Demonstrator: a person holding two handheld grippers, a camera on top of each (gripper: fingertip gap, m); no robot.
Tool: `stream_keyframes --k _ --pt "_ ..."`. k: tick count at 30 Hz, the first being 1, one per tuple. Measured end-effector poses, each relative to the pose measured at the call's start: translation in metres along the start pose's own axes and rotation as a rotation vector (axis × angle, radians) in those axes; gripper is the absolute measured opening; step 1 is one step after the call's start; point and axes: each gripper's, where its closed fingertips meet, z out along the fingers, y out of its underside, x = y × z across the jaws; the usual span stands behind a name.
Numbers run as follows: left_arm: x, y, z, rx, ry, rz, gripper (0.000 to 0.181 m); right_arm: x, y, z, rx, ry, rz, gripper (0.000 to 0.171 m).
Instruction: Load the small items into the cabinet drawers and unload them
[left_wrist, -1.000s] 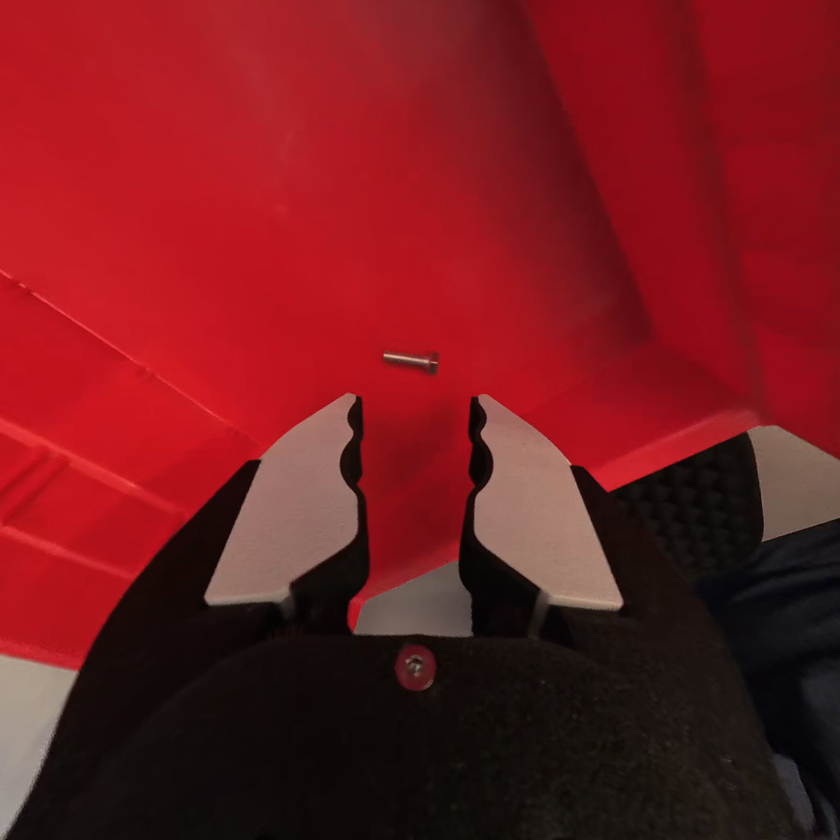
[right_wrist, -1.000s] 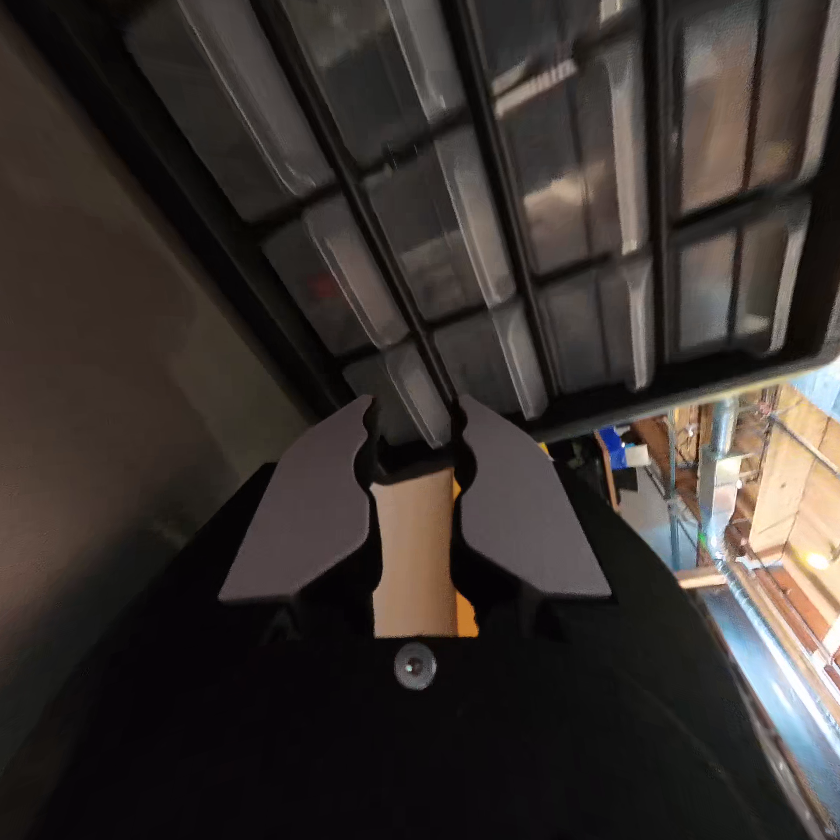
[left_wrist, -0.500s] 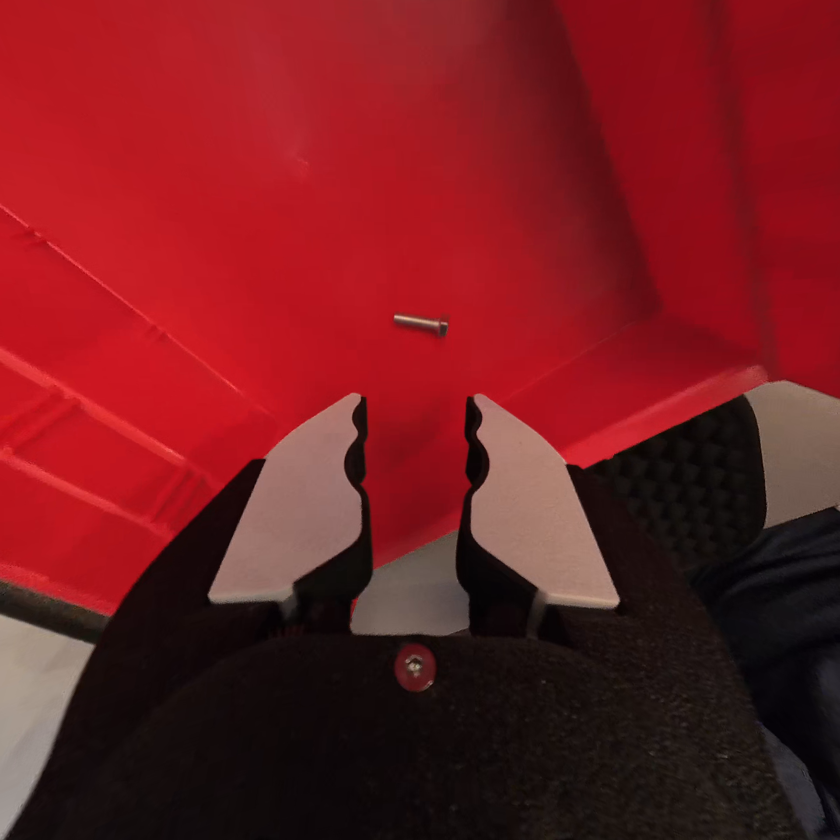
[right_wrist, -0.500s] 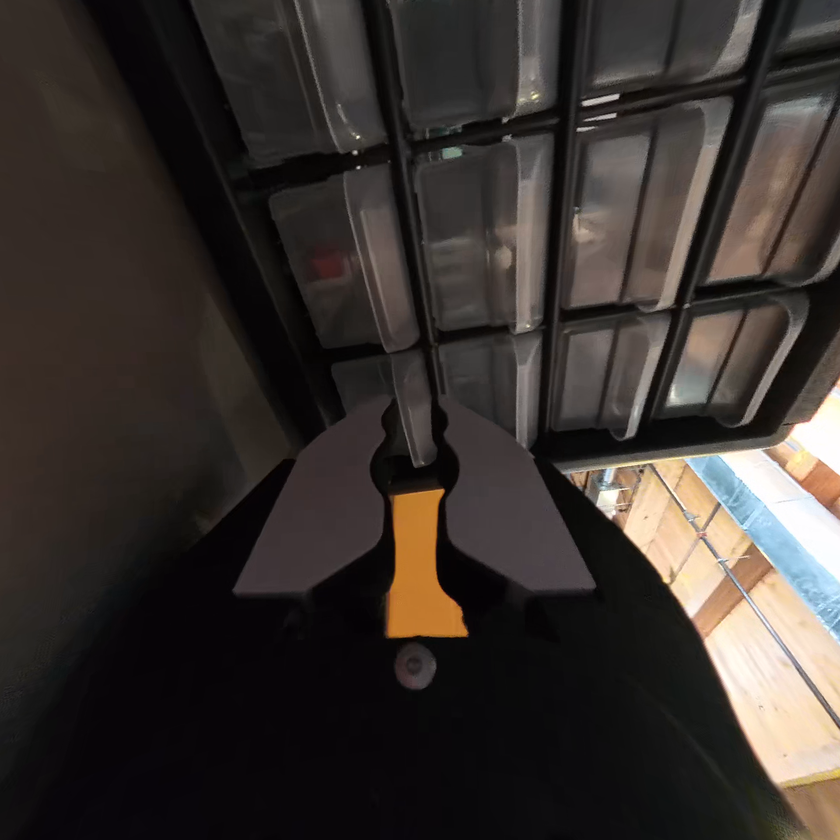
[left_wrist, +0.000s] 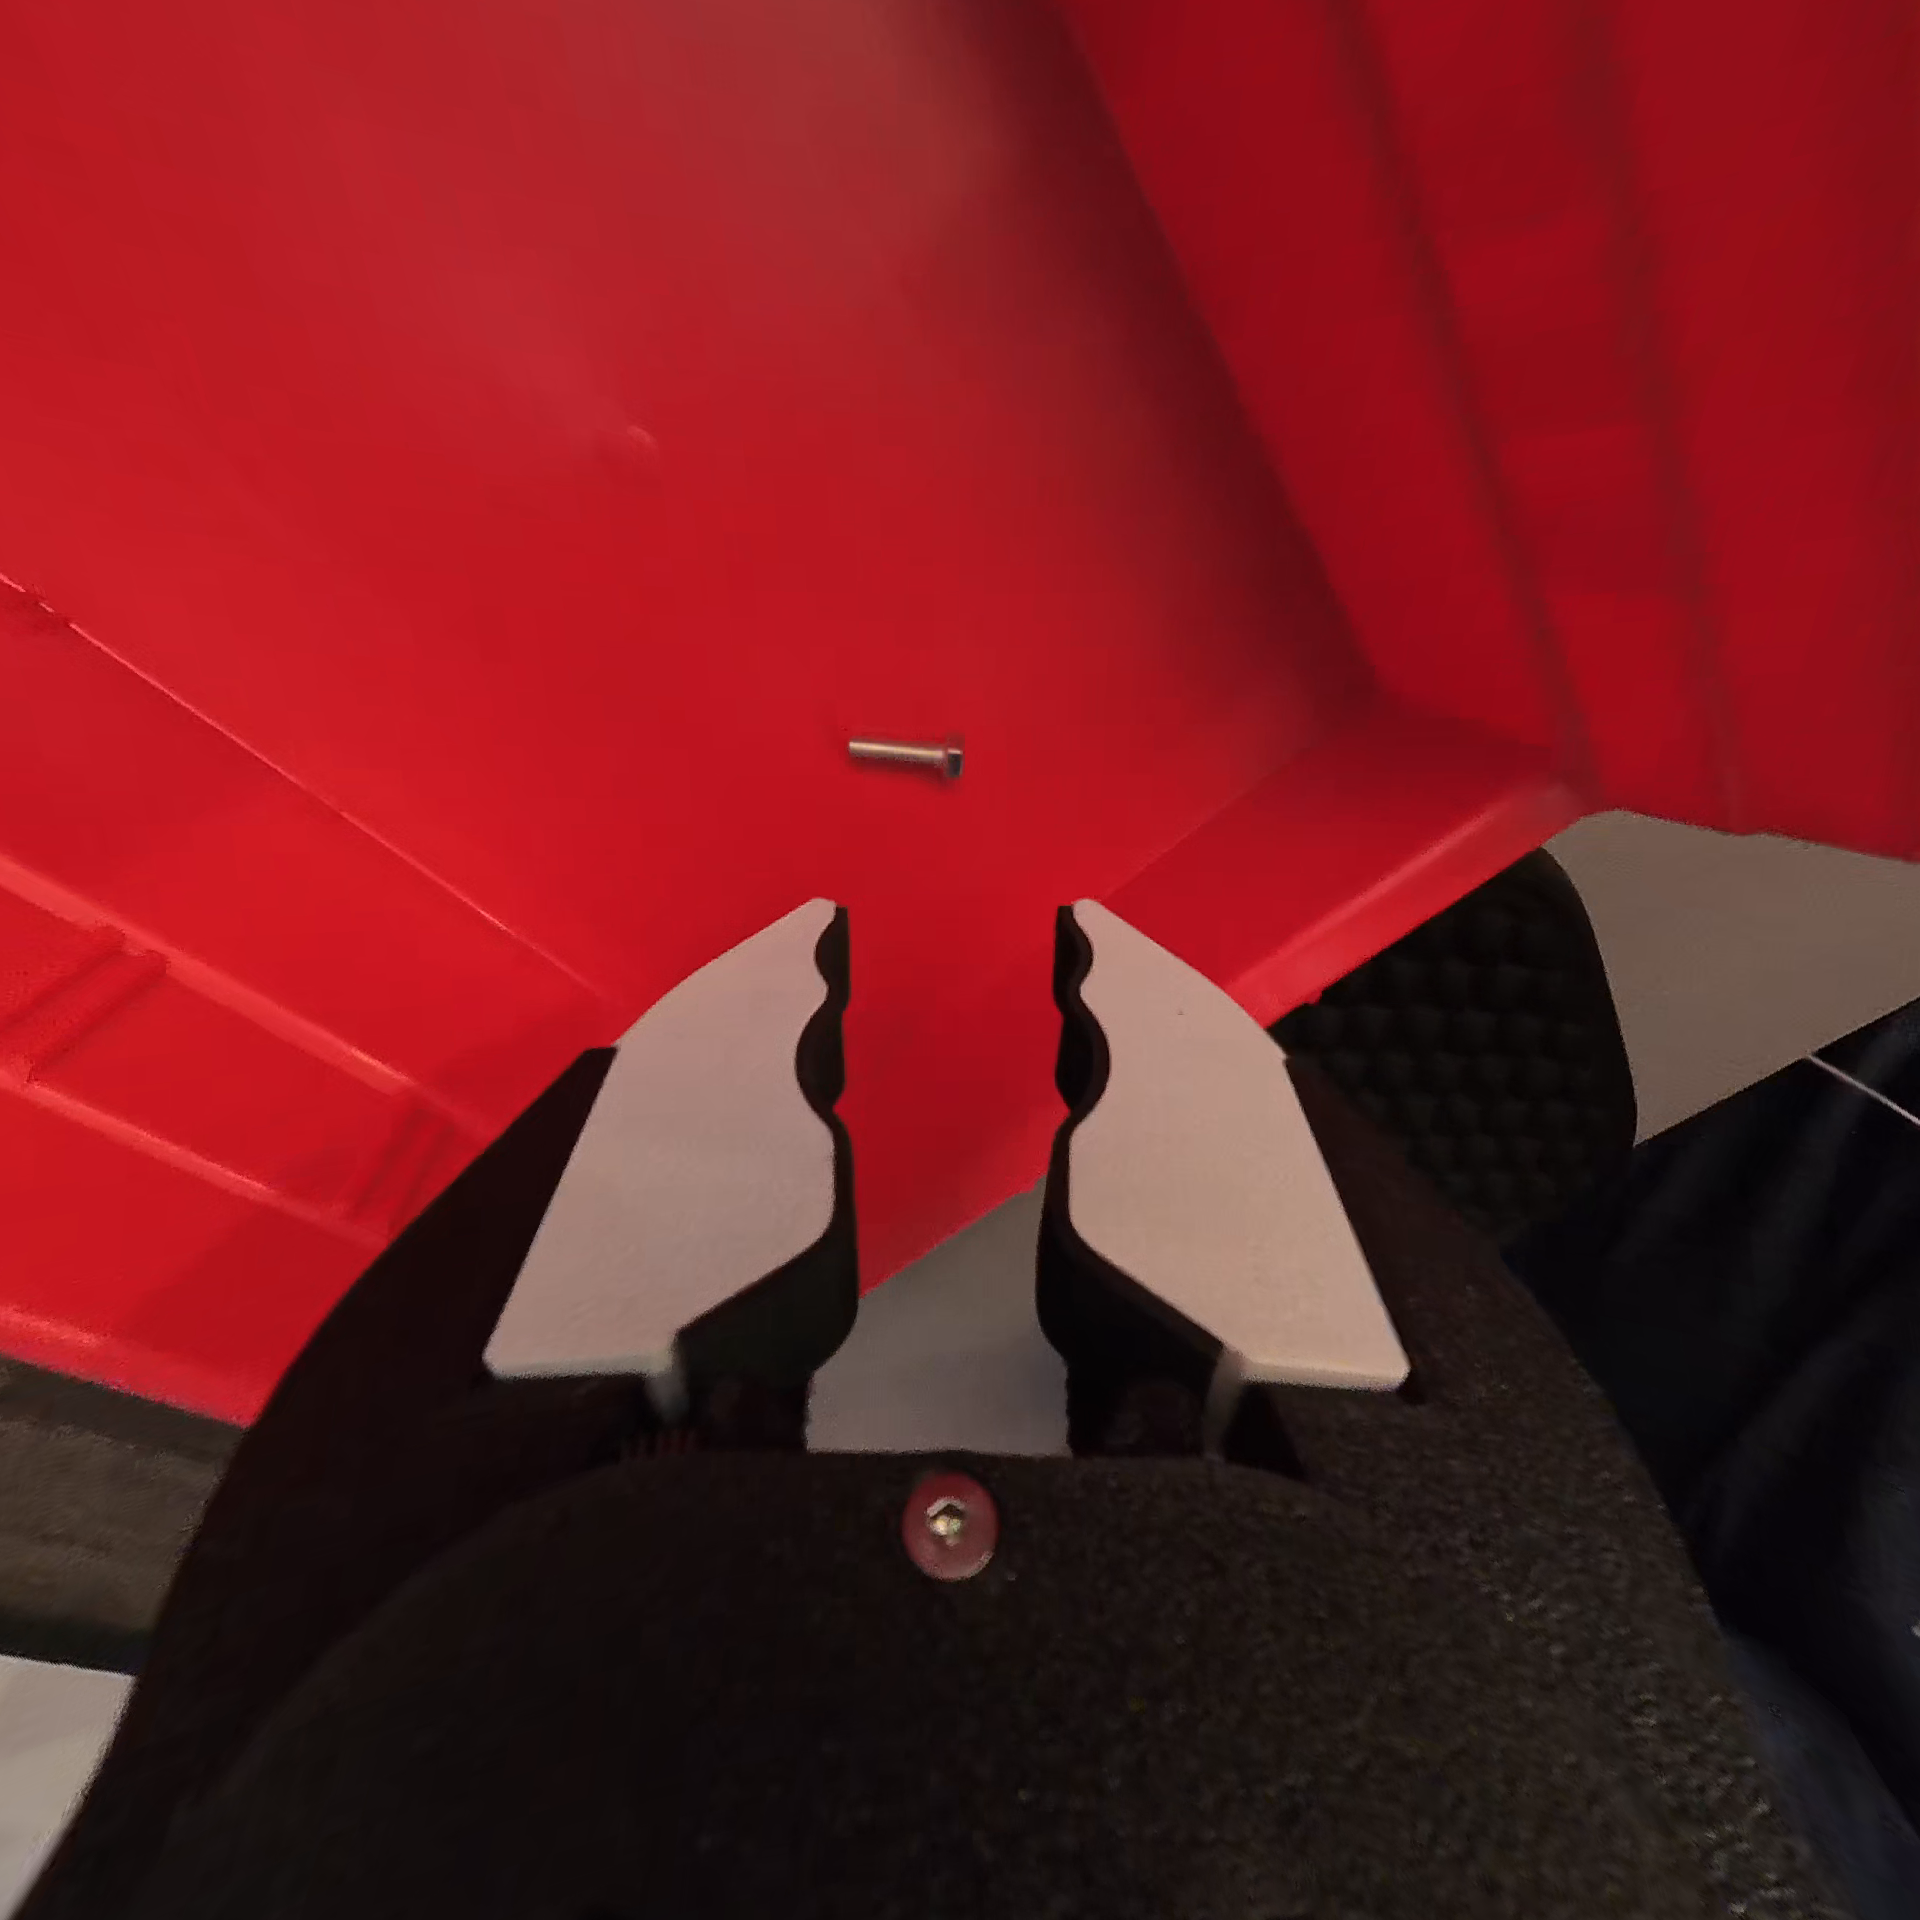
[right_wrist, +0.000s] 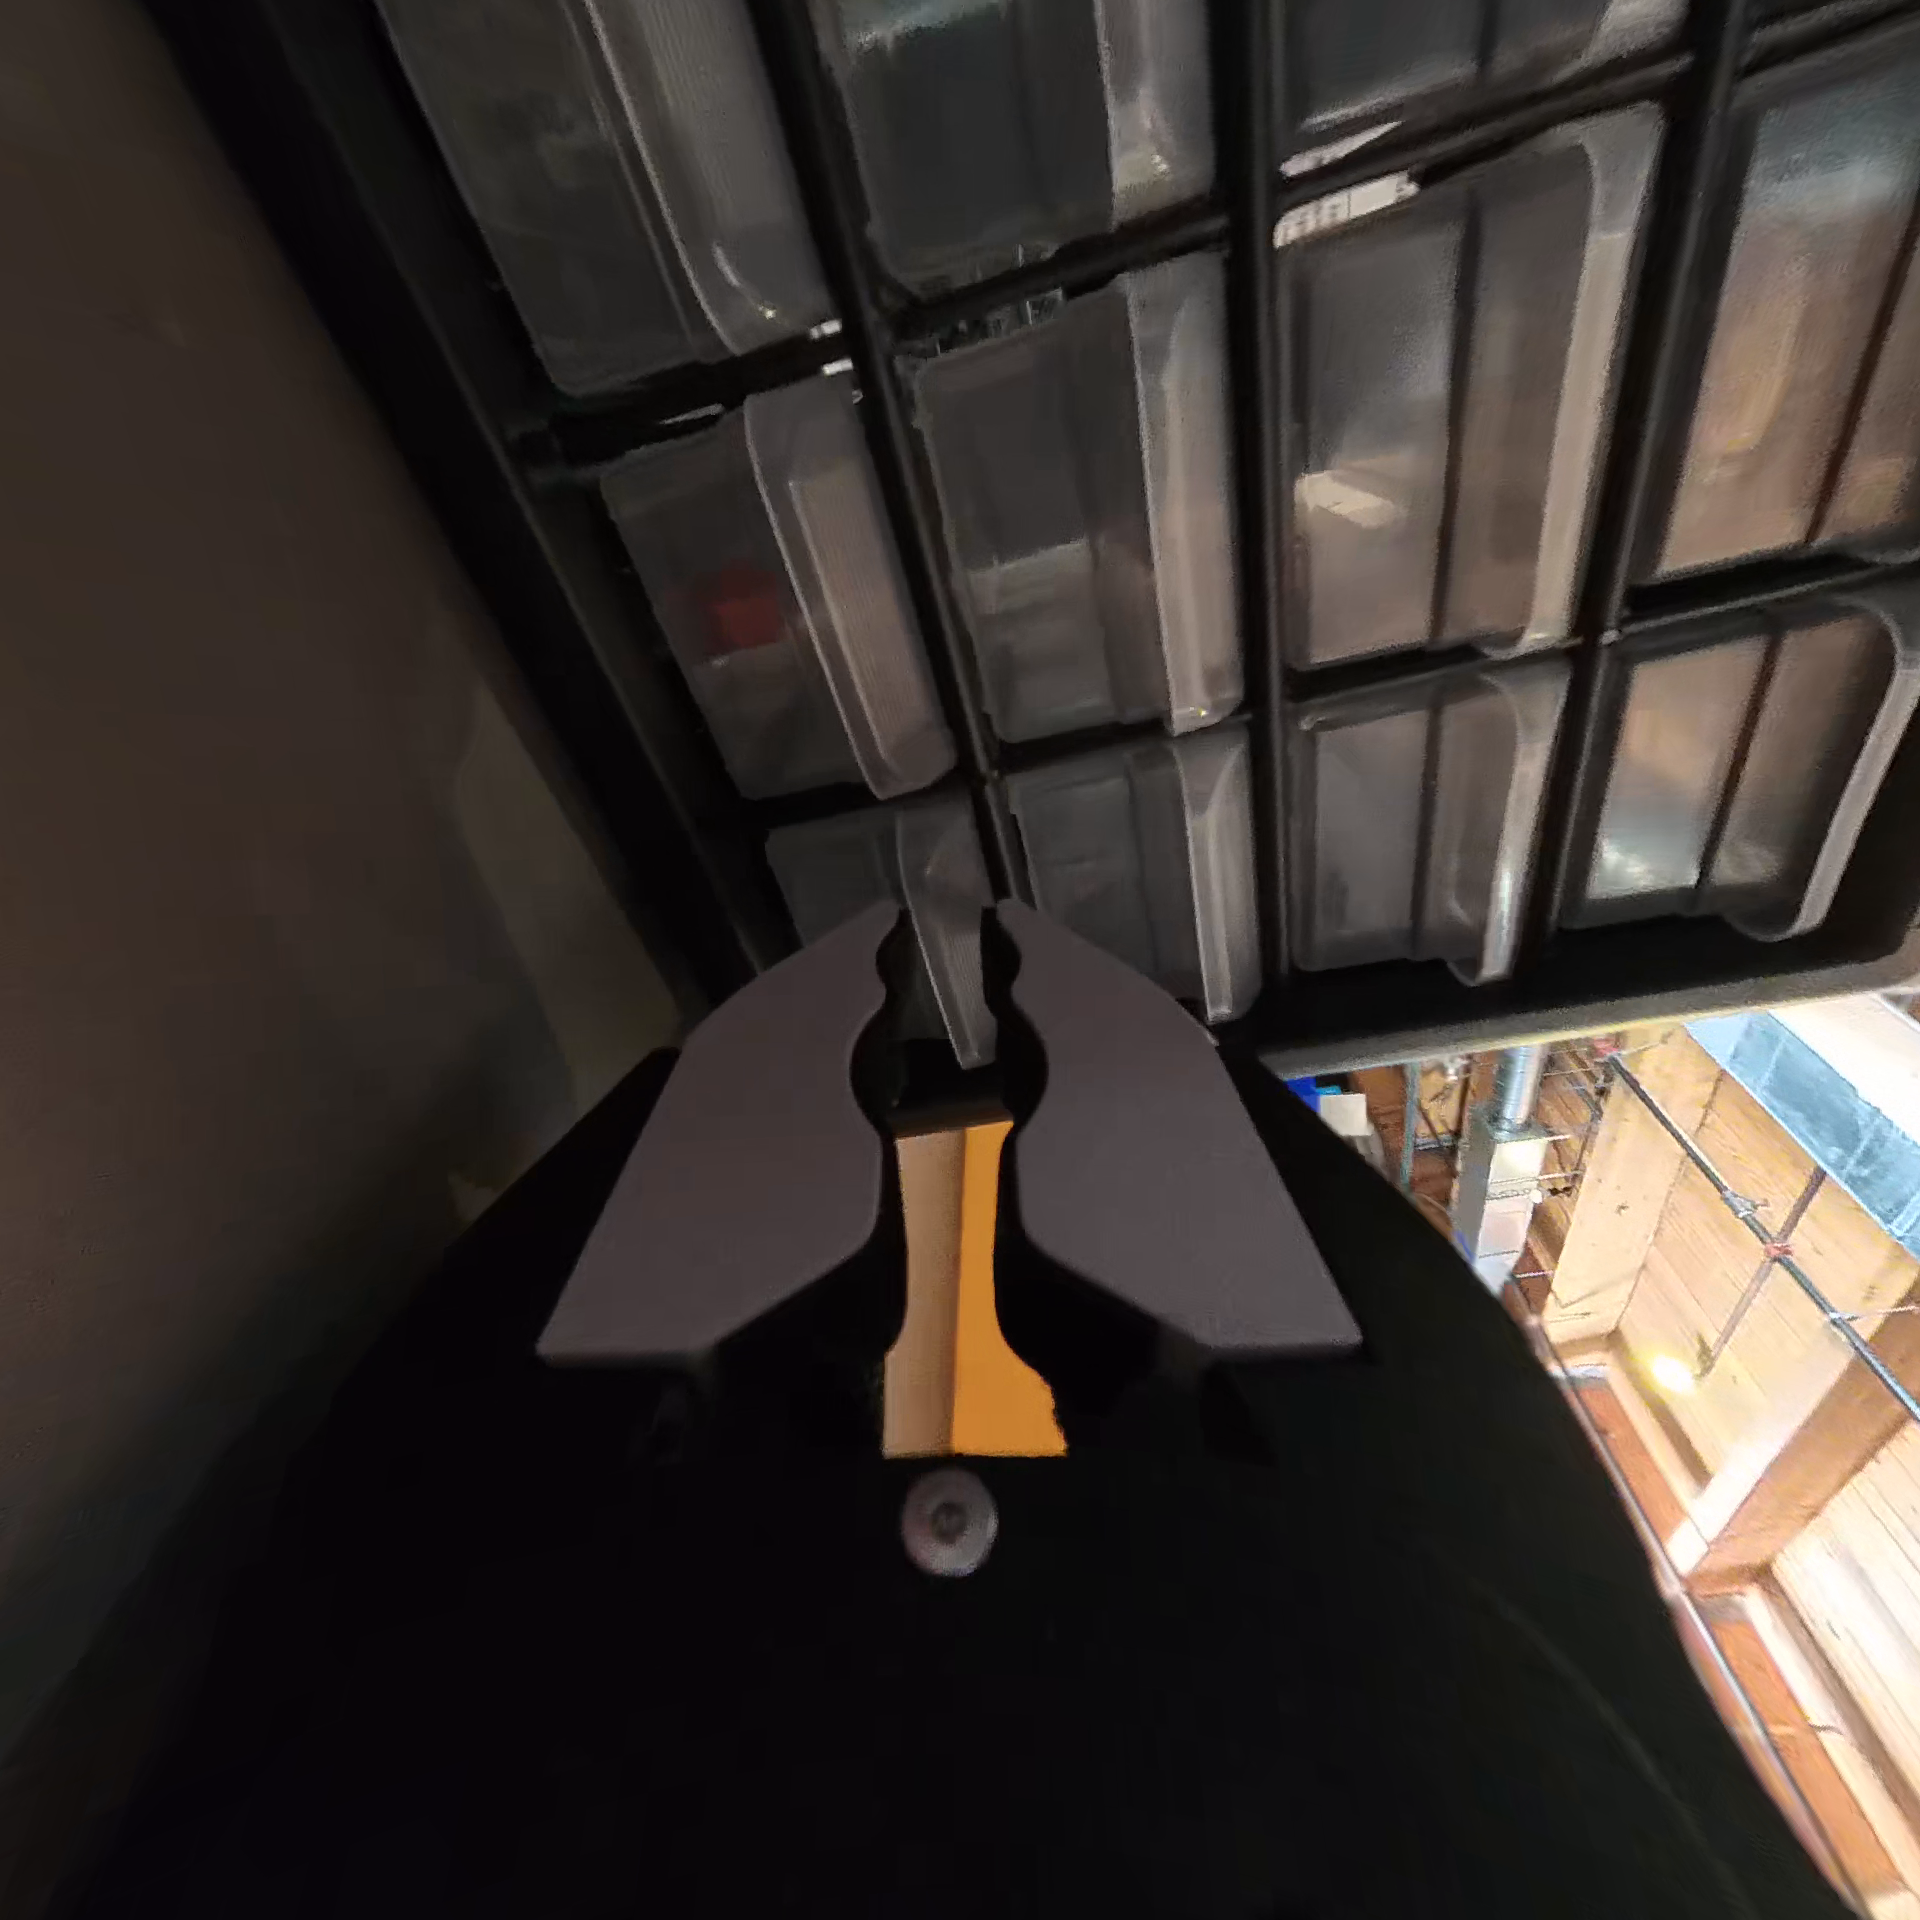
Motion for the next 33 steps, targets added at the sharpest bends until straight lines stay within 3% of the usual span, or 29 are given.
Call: stream_keyframes --k 9,22,30,33 --pt "-0.005 -0.014 0.020 -0.014 0.107 -0.180 0.033 -0.001 0.000 0.001 0.017 -0.027 0.056 0.014" --pt "-0.017 -0.013 0.035 -0.112 -0.029 -0.377 0.032 -0.001 0.002 -0.003 0.009 -0.034 0.063 0.012" --pt "-0.009 -0.010 0.041 -0.158 -0.015 -0.364 0.023 -0.003 0.004 -0.011 -0.011 -0.034 0.035 0.007" --pt "-0.008 -0.011 0.043 -0.173 -0.032 -0.322 0.012 -0.005 0.004 -0.015 -0.015 -0.050 0.036 0.001"
